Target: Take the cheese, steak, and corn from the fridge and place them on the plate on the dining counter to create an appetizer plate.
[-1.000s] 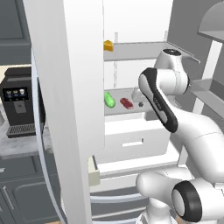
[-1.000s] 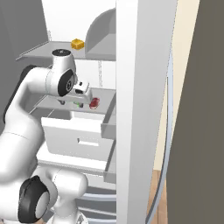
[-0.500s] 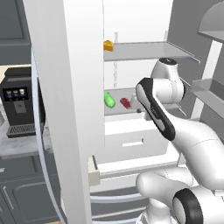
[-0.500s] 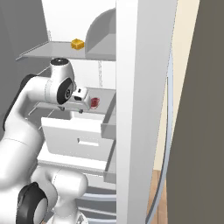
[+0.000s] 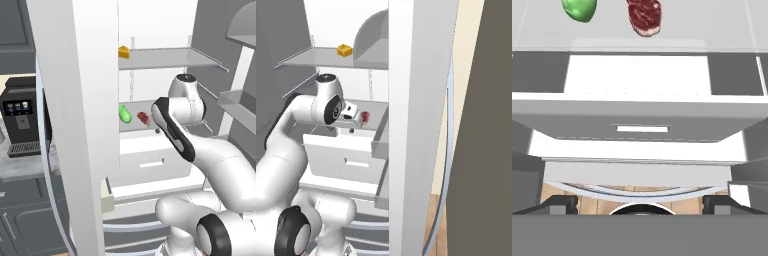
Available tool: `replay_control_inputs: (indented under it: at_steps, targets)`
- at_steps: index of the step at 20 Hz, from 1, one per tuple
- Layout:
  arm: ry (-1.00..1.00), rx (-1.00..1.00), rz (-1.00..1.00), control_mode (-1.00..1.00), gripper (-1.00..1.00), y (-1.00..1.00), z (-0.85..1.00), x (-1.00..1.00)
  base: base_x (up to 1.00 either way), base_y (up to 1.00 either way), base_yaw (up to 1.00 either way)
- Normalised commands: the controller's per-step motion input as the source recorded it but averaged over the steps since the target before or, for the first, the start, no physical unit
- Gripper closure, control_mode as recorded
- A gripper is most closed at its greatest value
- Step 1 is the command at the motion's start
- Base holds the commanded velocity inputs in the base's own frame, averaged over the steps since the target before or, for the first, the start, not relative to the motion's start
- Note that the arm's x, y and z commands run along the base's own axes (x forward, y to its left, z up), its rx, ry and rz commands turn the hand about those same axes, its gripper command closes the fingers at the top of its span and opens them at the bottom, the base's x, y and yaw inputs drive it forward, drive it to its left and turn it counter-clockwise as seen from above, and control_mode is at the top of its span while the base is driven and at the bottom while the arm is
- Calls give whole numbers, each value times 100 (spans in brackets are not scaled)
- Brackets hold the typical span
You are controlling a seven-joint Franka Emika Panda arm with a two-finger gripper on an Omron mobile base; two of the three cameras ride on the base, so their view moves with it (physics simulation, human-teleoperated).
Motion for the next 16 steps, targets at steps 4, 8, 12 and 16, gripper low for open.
replay_control_inputs:
  at_steps: [4, 8, 12, 16]
  targets:
    - [0, 0, 0, -100, -100, -7, -9, 48, 0, 0, 0]
    - [0, 0, 0, -100, -100, -1, -2, 59, 0, 0, 0]
    - [0, 0, 0, -100, -100, -1, -20, 58, 0, 0, 0]
    - [-1, 0, 1, -100, -100, -4, -38, 54, 0, 0, 0]
